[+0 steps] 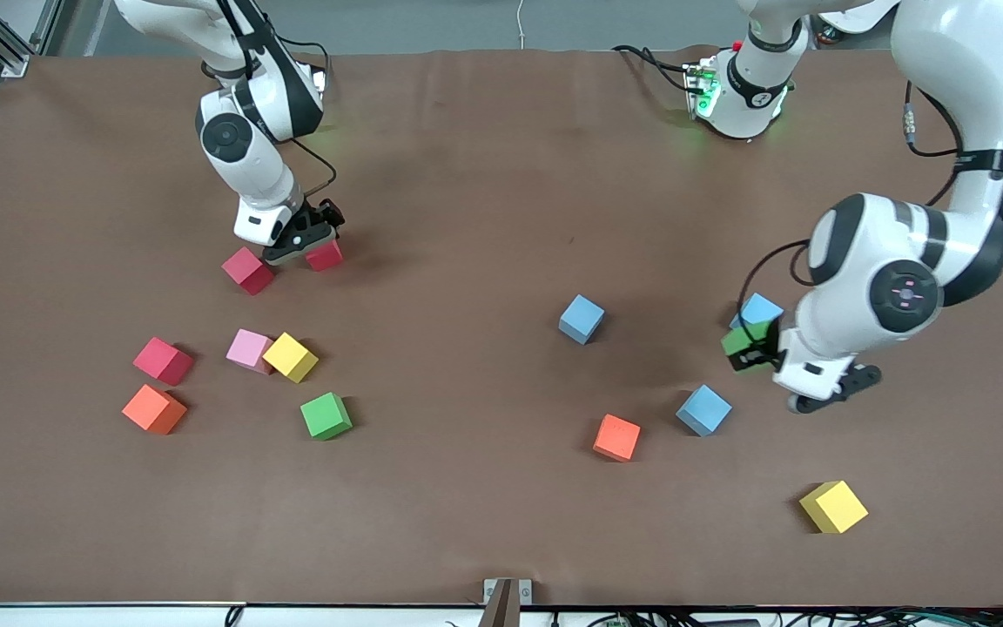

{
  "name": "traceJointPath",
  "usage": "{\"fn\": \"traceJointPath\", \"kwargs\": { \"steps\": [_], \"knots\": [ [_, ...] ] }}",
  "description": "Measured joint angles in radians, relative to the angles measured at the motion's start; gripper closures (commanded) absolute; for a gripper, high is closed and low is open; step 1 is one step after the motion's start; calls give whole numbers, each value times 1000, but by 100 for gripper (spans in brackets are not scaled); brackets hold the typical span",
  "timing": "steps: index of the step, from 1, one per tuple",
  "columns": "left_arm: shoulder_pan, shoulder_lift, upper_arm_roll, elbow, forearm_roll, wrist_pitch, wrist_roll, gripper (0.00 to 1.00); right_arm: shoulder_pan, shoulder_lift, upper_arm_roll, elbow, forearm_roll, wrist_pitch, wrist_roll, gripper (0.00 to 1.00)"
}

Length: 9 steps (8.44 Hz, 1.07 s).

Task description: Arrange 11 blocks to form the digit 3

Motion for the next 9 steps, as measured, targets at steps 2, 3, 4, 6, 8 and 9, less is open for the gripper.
{"fn": "traceJointPath", "kwargs": {
  "steps": [2,3,4,6,8,9],
  "knots": [
    [-51,0,-47,-1,0,-34,-224,75,6,24,0,-2,0,7,3,0],
    [-95,0,-49,-3,0,-39,-343,75,6,38,0,-3,0,8,3,2],
    [-145,2,-50,-9,0,-39,-452,74,7,53,0,-4,0,18,3,15],
    [-229,13,-51,-16,0,-40,-632,74,7,87,-1,-5,0,57,4,66],
    [-298,33,-51,-20,-1,-40,-786,74,7,94,-5,-4,0,64,5,84],
    [-325,45,-51,-21,-4,-39,-852,74,6,94,-8,-4,0,64,5,85]
  ]
}}
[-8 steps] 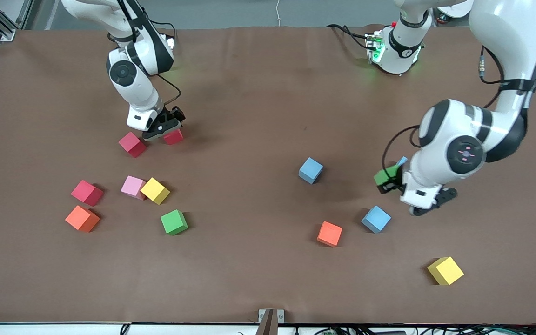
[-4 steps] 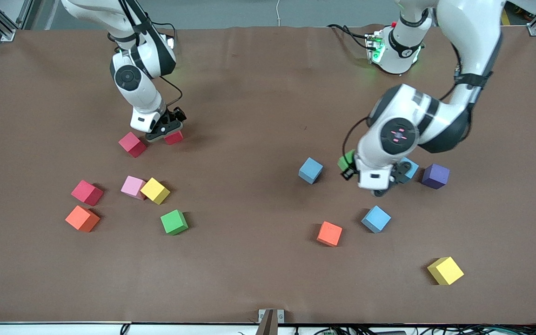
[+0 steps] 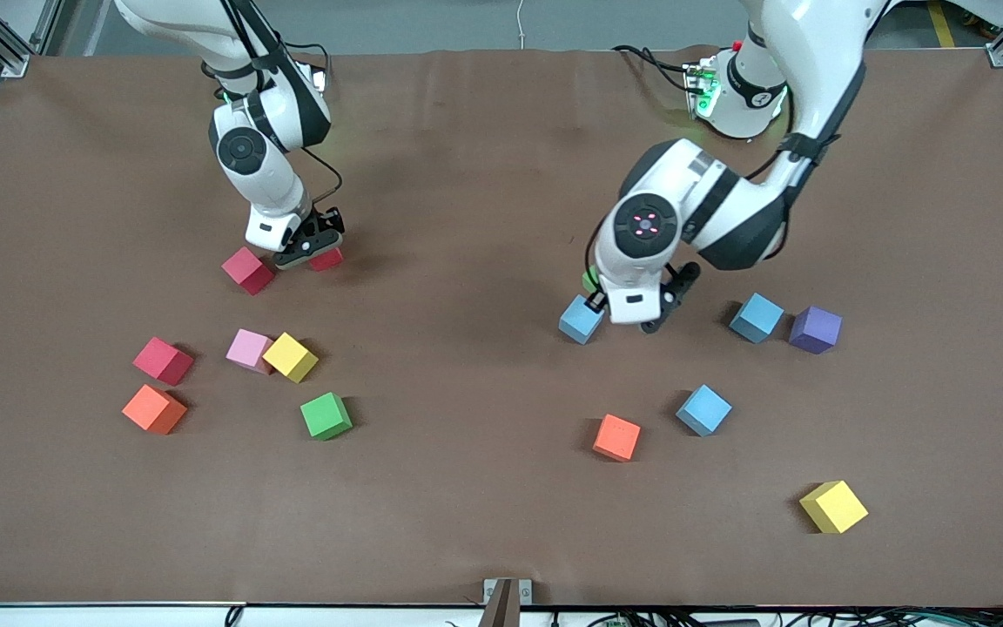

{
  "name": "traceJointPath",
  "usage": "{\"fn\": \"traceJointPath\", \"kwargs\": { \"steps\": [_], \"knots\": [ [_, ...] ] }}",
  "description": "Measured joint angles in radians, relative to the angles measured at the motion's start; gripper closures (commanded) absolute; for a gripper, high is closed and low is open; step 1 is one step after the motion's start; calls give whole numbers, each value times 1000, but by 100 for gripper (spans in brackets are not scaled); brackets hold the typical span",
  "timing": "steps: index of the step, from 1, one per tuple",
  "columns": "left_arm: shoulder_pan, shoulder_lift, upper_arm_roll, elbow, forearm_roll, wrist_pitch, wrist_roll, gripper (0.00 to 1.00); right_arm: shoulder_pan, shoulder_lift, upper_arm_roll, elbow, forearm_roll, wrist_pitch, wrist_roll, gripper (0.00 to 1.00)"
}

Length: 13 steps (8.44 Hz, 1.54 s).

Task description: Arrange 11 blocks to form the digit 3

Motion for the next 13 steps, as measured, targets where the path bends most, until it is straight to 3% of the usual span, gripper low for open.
{"fn": "traceJointPath", "kwargs": {
  "steps": [2,5,6,10,13],
  "knots": [
    [-43,19,0,0,-25,7,-86,74,-38,-4,-10,25,1,-34,10,86],
    [-95,57,0,0,-31,62,-222,73,-143,-113,-17,241,1,-428,16,88],
    [-106,70,0,0,-31,87,-277,73,-160,-157,-17,279,3,-495,19,88],
    [-153,98,0,-20,-31,183,-509,73,-165,-183,-17,325,77,-505,73,88],
    [-229,121,1,-41,-31,254,-658,73,-162,-183,-9,375,84,-510,170,88]
  ]
}}
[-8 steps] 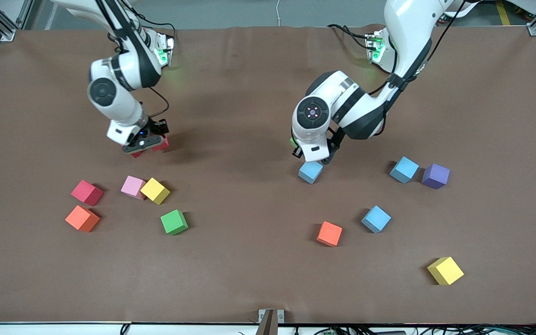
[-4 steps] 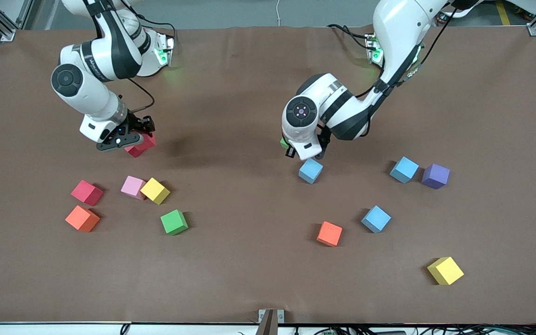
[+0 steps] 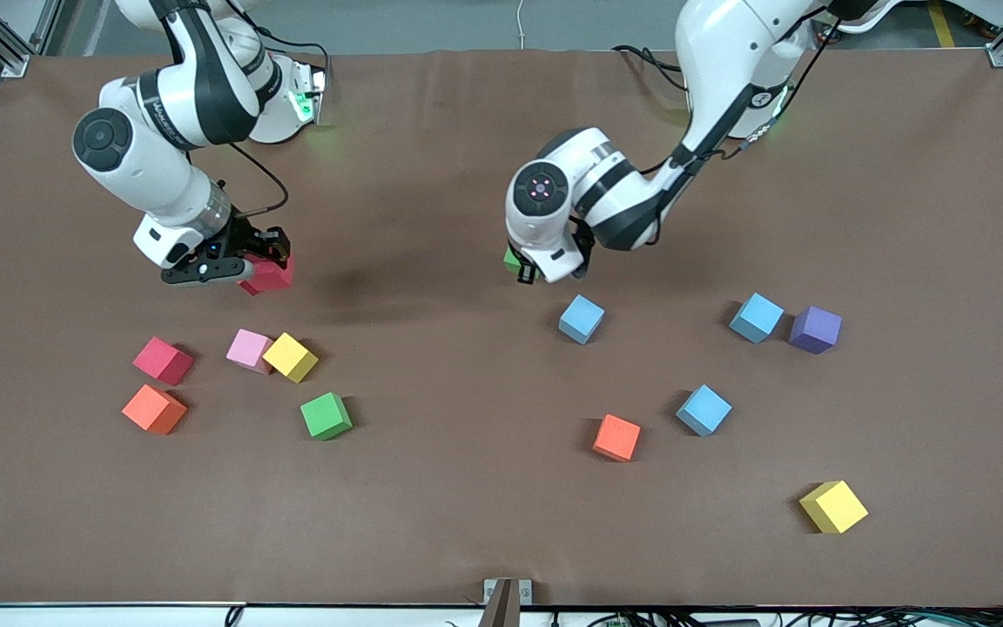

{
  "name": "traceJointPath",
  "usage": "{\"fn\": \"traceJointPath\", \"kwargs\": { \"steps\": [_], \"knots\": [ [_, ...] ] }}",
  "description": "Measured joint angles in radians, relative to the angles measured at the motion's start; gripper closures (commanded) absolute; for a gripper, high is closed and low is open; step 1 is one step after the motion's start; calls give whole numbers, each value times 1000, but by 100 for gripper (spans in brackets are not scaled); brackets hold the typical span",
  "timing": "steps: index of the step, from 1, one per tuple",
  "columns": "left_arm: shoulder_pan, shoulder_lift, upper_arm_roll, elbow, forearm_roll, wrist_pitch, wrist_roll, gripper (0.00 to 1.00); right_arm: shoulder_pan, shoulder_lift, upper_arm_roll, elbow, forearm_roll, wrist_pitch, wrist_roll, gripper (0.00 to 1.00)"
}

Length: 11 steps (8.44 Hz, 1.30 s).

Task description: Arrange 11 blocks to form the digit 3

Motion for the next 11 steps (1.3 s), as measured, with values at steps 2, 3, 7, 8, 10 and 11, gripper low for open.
{"fn": "traceJointPath", "kwargs": {
  "steps": [2,3,7,8,10,11],
  "knots": [
    [-38,24,1,-4,0,48,-83,73,0,1,0,0,0,-8,7,88],
    [-49,29,1,-20,0,80,-121,73,0,1,1,2,0,-18,8,88],
    [-78,31,2,-116,0,207,-265,73,0,1,2,18,1,-29,11,88],
    [-82,28,2,-136,1,229,-299,73,0,1,2,20,1,-33,11,88],
    [-95,7,1,-176,2,268,-338,73,0,1,3,20,1,-34,11,88],
    [-103,0,1,-185,3,277,-352,73,0,1,3,20,1,-34,11,88]
  ]
}}
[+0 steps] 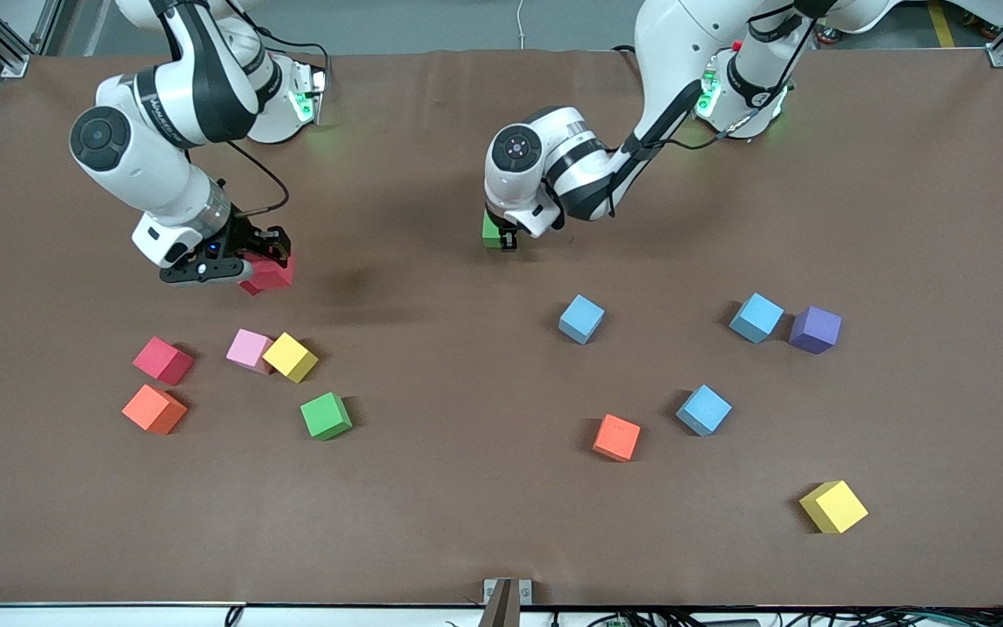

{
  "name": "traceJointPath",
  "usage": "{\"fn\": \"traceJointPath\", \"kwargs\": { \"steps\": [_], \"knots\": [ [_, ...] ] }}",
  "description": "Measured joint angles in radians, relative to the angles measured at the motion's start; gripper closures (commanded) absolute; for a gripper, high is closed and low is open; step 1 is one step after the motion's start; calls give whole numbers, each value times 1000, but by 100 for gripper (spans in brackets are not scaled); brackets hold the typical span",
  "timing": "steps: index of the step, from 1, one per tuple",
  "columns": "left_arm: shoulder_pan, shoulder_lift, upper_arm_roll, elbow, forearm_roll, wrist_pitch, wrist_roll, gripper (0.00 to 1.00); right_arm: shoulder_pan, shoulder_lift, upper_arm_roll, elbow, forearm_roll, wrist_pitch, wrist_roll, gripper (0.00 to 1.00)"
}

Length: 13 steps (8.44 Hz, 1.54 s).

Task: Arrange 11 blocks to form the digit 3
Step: 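Set the green cube down mid-table with the left gripper and release it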

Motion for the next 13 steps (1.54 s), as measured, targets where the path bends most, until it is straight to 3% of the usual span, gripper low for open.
{"fn": "traceJointPath", "kwargs": {
  "steps": [3,6,11,13],
  "knots": [
    [-23,-4,0,-17,0,20,-9,69,1,0,2,0,0,0,0,87],
    [-36,-4,0,-26,0,33,-9,31,4,0,5,0,0,-1,0,87],
    [-43,-4,1,-40,0,35,-9,1,4,0,6,0,0,-1,0,87],
    [-44,-13,0,-40,0,35,-9,1,9,0,6,0,0,-1,0,87]
  ]
}}
